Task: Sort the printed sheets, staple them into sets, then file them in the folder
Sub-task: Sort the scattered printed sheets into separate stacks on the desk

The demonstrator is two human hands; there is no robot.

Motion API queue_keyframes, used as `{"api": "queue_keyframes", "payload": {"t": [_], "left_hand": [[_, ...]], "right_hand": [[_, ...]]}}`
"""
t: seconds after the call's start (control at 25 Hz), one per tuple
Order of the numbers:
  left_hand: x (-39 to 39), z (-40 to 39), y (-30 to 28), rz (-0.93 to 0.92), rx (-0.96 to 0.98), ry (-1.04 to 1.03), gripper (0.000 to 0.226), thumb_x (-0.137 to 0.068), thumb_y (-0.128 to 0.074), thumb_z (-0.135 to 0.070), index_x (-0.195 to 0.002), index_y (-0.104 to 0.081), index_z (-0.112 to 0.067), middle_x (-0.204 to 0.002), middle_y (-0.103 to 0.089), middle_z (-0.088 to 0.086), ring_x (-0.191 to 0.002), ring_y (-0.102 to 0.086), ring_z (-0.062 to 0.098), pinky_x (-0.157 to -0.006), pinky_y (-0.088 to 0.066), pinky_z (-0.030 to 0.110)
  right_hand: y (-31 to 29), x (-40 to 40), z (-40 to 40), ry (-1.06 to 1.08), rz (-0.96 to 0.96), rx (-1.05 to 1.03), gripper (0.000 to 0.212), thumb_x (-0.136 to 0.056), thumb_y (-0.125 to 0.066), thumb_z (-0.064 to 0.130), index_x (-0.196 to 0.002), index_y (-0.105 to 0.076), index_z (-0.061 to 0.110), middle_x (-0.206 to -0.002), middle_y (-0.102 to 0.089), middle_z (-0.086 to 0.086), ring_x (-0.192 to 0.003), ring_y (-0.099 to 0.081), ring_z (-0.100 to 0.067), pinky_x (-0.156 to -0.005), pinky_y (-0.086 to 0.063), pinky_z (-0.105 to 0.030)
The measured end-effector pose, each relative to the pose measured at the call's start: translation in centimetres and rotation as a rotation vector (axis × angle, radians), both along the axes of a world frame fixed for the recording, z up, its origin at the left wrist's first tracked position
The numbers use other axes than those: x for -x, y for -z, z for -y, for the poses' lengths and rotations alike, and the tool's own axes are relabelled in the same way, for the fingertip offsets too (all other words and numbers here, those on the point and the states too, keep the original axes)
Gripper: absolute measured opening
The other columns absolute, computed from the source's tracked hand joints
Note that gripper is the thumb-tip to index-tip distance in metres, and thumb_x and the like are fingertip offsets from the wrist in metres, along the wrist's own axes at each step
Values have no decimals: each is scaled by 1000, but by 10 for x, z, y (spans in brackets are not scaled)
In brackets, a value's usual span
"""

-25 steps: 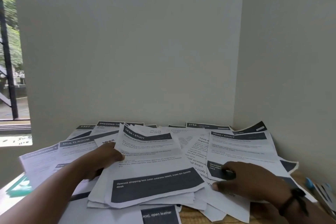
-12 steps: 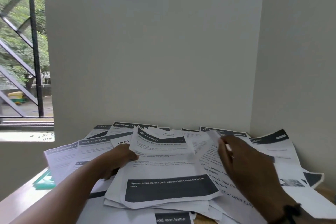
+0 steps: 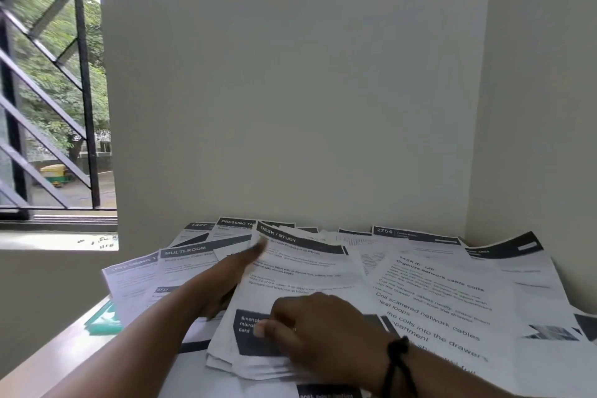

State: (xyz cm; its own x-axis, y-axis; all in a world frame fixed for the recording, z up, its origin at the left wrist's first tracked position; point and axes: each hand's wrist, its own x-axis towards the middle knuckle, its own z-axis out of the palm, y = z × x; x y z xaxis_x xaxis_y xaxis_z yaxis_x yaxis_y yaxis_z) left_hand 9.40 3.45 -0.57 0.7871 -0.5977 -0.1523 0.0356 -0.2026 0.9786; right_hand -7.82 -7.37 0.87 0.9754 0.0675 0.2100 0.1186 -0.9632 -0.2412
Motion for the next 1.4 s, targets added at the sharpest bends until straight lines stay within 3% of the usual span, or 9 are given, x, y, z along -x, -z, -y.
{"api": "queue_keyframes", "payload": {"t": [0.12,0.24,0.36,0.52,0.6,0.84,0.96,1.12,1.4], "left_hand": [[-2,2,3,156,-113,-73,26,-94,-59,-8,-120,-59,-11,-98,-75,8,-85,-73,28,-76,-60,41],[0,0,-2,152,75,-140,26,-95,-56,-3,-117,-58,-16,-99,-73,4,-83,-74,25,-68,-60,38],[4,-2,-16,201,322,-212,28,-93,-59,-5,-118,-55,-16,-105,-73,11,-89,-72,33,-79,-59,51],[29,9,-39,252,439,-197,26,-90,-61,-6,-115,-57,-10,-99,-74,15,-85,-72,38,-69,-60,46],[42,15,-53,256,434,-175,28,-88,-62,-5,-115,-56,-7,-101,-73,17,-86,-71,39,-70,-59,46],[77,40,-90,474,459,-129,27,-90,-63,-14,-115,-55,-19,-104,-72,5,-83,-72,24,-67,-60,36],[84,46,-98,515,355,-12,40,-81,-70,-33,-117,-57,-24,-107,-73,2,-95,-70,25,-83,-58,44],[68,32,-104,367,455,3,59,-73,-68,-41,-124,-54,-16,-111,-72,12,-98,-70,37,-85,-56,53],[51,34,-97,195,562,8,46,-83,-63,-35,-123,-58,-14,-113,-70,19,-100,-68,40,-84,-56,51]], "right_hand": [[-11,-22,47,174,95,-154,56,-88,-40,68,-81,-60,17,-84,-63,1,-78,-57,-17,-72,-43,-32],[-7,-41,103,484,236,-270,57,-84,-54,63,-124,-50,23,-127,-57,-3,-114,-54,-22,-91,-42,-32],[-5,-42,127,461,227,-823,84,-76,-68,59,-139,-33,18,-138,-47,-8,-118,-51,-22,-97,-41,-33],[0,-39,129,181,270,-1217,38,-79,-76,25,-112,-61,16,-112,-70,-4,-94,-69,-18,-87,-54,-35],[0,-39,125,186,465,-1229,26,-84,-71,13,-106,-60,23,-107,-71,-4,-92,-69,-19,-85,-55,-37],[-24,-20,118,110,909,-1020,33,-94,-56,17,-120,-38,29,-105,-56,17,-93,-58,-2,-63,-52,-8],[-24,-17,123,88,877,-983,48,-93,-58,16,-131,-32,27,-112,-55,10,-97,-58,-3,-67,-55,-12],[-22,-16,131,96,778,-1131,65,-85,-68,28,-138,-31,30,-121,-59,1,-105,-62,-14,-87,-55,-35],[-19,-19,135,103,680,-1146,51,-84,-62,44,-129,-45,26,-110,-63,8,-95,-62,-7,-70,-52,-21]]}}
